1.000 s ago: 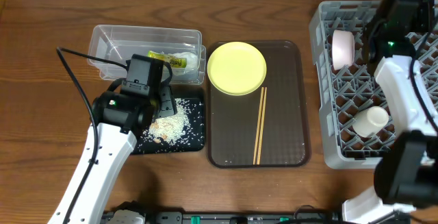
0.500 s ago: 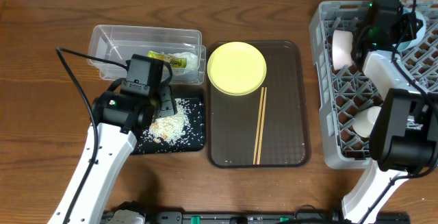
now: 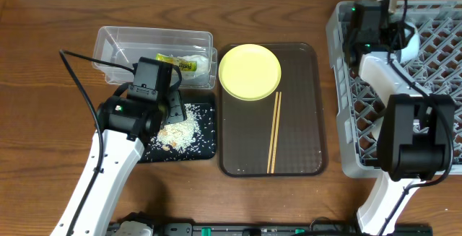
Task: Sort waste into correct bins and load items into the dishwasher rack
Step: 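Carry the blue bowl with the right gripper and set it in the rack, then reach the right gripper to the yellow plate and grasp its edge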
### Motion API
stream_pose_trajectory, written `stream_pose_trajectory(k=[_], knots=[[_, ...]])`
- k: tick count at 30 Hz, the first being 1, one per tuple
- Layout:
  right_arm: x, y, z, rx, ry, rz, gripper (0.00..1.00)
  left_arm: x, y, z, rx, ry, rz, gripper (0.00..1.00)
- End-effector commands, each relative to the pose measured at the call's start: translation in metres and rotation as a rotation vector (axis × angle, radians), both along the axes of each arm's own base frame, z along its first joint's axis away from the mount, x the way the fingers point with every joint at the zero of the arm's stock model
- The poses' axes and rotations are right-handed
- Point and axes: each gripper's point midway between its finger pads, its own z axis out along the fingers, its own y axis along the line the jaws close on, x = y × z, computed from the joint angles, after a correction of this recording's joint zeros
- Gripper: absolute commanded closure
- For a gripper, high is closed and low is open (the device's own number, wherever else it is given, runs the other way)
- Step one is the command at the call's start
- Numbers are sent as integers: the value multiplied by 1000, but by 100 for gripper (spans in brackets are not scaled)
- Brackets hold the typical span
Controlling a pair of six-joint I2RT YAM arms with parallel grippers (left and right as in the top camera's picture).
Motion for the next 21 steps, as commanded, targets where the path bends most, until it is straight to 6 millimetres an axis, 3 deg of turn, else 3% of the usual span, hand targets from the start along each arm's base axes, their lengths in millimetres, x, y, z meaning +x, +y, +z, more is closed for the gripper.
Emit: stream_pose_trajectory(k=[1, 5, 8, 13, 17, 21], knots=[[4, 17, 11, 110, -103, 40, 58, 1, 3, 0, 9, 0, 16, 34], [1, 33, 34, 236, -173, 102, 51, 1, 3, 0, 9, 0, 16, 34], [0, 64, 57, 369, -184, 250, 50, 1, 3, 0, 9, 0, 15, 34], [-15, 159, 73, 724, -126, 587, 41, 1, 3, 0, 9, 0, 16, 34], [-44, 224, 51, 1063, -24, 634, 41, 1, 3, 0, 9, 0, 15, 34], [-66, 256, 11, 1205, 101, 519, 41, 1, 3, 0, 9, 0, 16, 34]])
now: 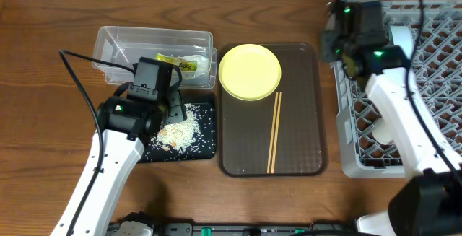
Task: Sort waste into correct bins and load items into the dishwasher rack
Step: 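Reach the right gripper to the yellow plate and grasp its edge, then carry the yellow plate with the right gripper upright into the rack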
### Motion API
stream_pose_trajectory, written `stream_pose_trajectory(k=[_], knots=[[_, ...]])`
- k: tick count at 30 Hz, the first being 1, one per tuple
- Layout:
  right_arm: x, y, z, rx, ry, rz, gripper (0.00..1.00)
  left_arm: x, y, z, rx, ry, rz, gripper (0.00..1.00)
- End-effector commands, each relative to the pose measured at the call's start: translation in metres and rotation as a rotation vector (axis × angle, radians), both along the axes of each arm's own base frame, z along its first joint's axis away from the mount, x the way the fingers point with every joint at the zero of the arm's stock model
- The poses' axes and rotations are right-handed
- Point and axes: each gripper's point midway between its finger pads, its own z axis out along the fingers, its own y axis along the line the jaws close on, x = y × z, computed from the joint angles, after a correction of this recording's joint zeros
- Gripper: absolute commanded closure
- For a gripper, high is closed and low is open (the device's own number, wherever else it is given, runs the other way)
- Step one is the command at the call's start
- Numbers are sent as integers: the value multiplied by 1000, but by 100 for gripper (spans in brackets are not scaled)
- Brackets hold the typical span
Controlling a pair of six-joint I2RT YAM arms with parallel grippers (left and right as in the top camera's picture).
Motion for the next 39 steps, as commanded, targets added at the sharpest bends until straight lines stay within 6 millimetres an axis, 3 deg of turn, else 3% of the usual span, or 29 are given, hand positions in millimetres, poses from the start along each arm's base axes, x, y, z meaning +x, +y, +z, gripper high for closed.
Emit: stream_pose_trajectory(k=[1, 5, 12, 16, 19, 21, 24, 27, 32, 36, 39], knots=[[-18, 52, -42, 198, 180, 16, 41, 1, 3, 0, 9, 0, 16, 34], [-25, 79, -91, 156, 286, 53, 45, 1, 3, 0, 9, 0, 16, 34], [-23, 89, -168, 108, 387, -86, 50, 1, 3, 0, 9, 1, 15, 34], [-19, 93, -187, 140, 400, -140, 61, 1, 3, 0, 9, 0, 16, 34], [-11, 98, -183, 158, 365, -130, 83, 1, 3, 0, 9, 0, 16, 34], [-4, 100, -173, 169, 329, -125, 97, 1, 3, 0, 9, 0, 15, 34], [10, 95, -145, 178, 253, -126, 99, 1, 3, 0, 9, 0, 16, 34], [21, 79, -99, 152, 147, -107, 99, 1, 3, 0, 9, 1, 16, 34], [17, 20, -11, 10, -31, -170, 99, 1, 3, 0, 9, 0, 16, 34], [-10, -42, 52, -187, -130, -245, 99, 1, 3, 0, 9, 0, 15, 34], [-31, -84, 83, -335, -164, -318, 99, 1, 3, 0, 9, 0, 15, 34]])
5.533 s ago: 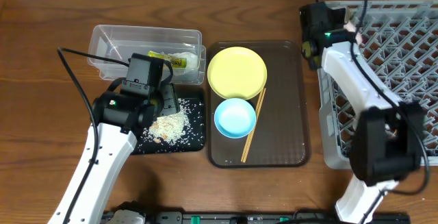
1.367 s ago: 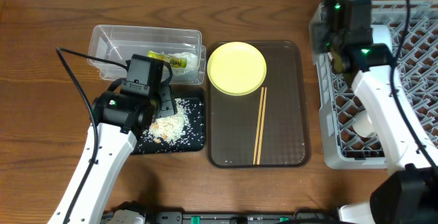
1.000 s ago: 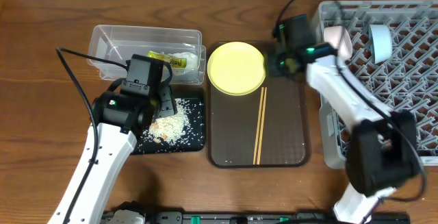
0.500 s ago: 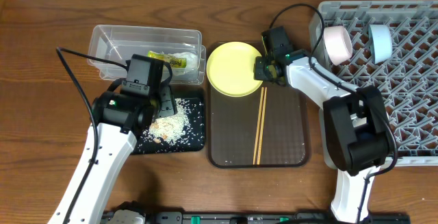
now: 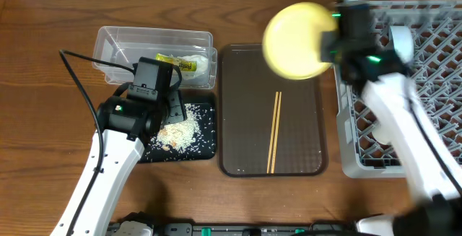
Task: Sort waste into correct bins and load items into the dishwasher rack
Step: 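Carry the yellow plate with the right gripper upright into the rack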
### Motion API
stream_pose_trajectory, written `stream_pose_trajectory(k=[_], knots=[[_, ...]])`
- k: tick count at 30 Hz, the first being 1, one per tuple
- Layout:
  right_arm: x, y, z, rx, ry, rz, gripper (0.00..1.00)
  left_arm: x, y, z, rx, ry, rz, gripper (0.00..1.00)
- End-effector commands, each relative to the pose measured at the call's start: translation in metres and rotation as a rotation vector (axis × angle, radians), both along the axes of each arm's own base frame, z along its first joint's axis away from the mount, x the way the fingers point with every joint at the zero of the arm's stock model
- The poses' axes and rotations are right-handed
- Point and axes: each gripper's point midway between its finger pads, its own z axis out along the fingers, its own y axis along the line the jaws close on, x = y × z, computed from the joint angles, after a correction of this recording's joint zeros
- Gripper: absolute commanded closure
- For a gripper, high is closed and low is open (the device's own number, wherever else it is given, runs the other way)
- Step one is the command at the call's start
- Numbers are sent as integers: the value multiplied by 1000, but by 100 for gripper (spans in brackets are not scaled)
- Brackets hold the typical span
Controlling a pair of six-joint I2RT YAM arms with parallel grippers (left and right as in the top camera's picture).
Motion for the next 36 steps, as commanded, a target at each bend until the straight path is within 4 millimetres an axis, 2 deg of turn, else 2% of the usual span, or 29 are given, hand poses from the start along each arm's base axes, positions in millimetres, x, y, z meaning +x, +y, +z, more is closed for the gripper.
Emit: stream_pose_trajectory(k=[1, 5, 9, 13, 16, 26, 30, 33, 36], knots=[[-18, -59, 38, -277, -26, -111, 99, 1, 3, 0, 9, 0, 16, 34], [-46, -115, 67, -540, 23, -244, 99, 1, 3, 0, 9, 0, 16, 34], [-70, -153, 78, -728, 126, -381, 99, 1, 3, 0, 9, 0, 16, 34], [-77, -170, 69, -743, 179, -422, 99, 1, 3, 0, 9, 0, 16, 34], [-79, -179, 54, -745, 225, -427, 99, 1, 3, 0, 9, 0, 16, 34], [-70, -179, -17, -722, 368, -366, 99, 1, 3, 0, 9, 0, 15, 34], [-57, -156, -38, -605, 346, -287, 98, 1, 3, 0, 9, 0, 15, 34], [-50, -138, -37, -570, 305, -246, 84, 1, 3, 0, 9, 0, 15, 34], [-48, -124, -17, -542, 223, -249, 52, 1, 3, 0, 9, 1, 15, 34]])
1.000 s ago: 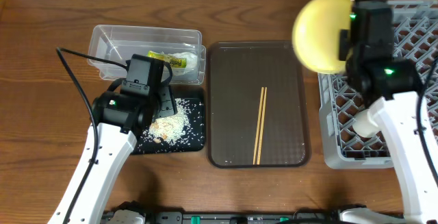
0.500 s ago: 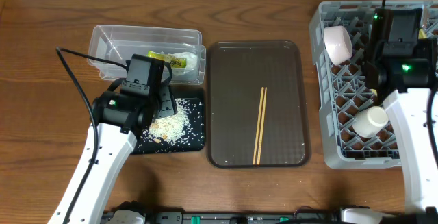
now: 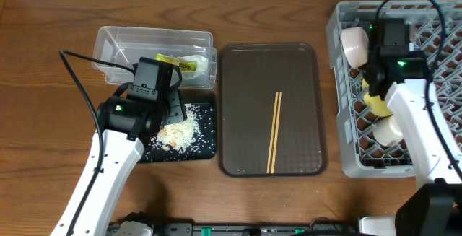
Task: Sort waste into correct bins and load items into the dishwasher rack
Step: 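Carry the yellow plate with the right gripper upright into the rack, then lower the right gripper onto the chopsticks on the brown tray and grasp one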
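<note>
The yellow plate (image 3: 372,99) stands on edge in the left part of the grey dishwasher rack (image 3: 440,19). My right gripper (image 3: 375,77) is right over its upper rim and seems shut on it. Two wooden chopsticks (image 3: 274,131) lie on the brown tray (image 3: 238,84). My left gripper (image 3: 172,106) hovers over the black tray (image 3: 206,146) with spilled rice (image 3: 180,131); its fingers are hidden under the wrist. The clear bin (image 3: 115,41) holds a yellow wrapper and white scraps (image 3: 184,64).
A pale cup (image 3: 354,45) sits in the rack's far left corner, and another cup (image 3: 388,129) lies nearer the front. The left arm's black cable (image 3: 79,63) loops beside the clear bin. Bare wooden table (image 3: 43,120) surrounds the trays.
My right gripper has gone from above the brown tray's far right corner, holding the plate up, to the rack's left part. The plate now stands on edge there. The left arm has not moved.
The yellow plate lay on the brown tray while my right gripper was at the rack's far end. Then the gripper was at the tray's far right corner, then held the plate in the air. Now the plate stands in the rack.
</note>
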### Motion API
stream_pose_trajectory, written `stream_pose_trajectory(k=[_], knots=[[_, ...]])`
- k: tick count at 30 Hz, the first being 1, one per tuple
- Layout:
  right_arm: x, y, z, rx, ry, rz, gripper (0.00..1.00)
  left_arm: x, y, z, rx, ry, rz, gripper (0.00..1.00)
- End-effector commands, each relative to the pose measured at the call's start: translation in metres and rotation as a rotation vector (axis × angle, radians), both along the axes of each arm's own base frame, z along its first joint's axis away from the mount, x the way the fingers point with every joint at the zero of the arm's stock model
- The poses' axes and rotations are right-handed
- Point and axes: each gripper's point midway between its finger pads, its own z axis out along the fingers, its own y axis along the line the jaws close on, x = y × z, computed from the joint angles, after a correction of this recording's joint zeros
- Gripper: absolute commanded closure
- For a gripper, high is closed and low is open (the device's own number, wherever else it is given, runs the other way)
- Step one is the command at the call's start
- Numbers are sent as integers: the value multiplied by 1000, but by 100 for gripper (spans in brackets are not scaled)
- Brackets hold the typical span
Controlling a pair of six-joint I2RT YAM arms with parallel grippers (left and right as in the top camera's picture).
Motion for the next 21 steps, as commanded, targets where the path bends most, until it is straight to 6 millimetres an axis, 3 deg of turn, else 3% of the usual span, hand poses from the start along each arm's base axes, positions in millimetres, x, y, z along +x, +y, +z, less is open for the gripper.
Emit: stream_pose_trajectory(k=[1, 4, 6, 10, 12, 15, 21], knots=[[4, 21, 32, 56, -142, 28, 46, 1, 3, 0, 9, 1, 15, 34], [7, 44, 64, 131, -272, 107, 36, 1, 3, 0, 9, 1, 15, 34], [8, 73, 77, 238, -324, 219, 33, 1, 3, 0, 9, 1, 15, 34], [-3, 150, 75, 616, -323, 422, 36, 1, 3, 0, 9, 1, 15, 34], [-17, 185, 60, 824, -246, 455, 40, 1, 3, 0, 9, 1, 15, 34], [-38, 213, 24, 983, -97, 389, 43, 1, 3, 0, 9, 1, 15, 34], [-68, 240, -67, 988, 156, 298, 42, 1, 3, 0, 9, 1, 15, 34]])
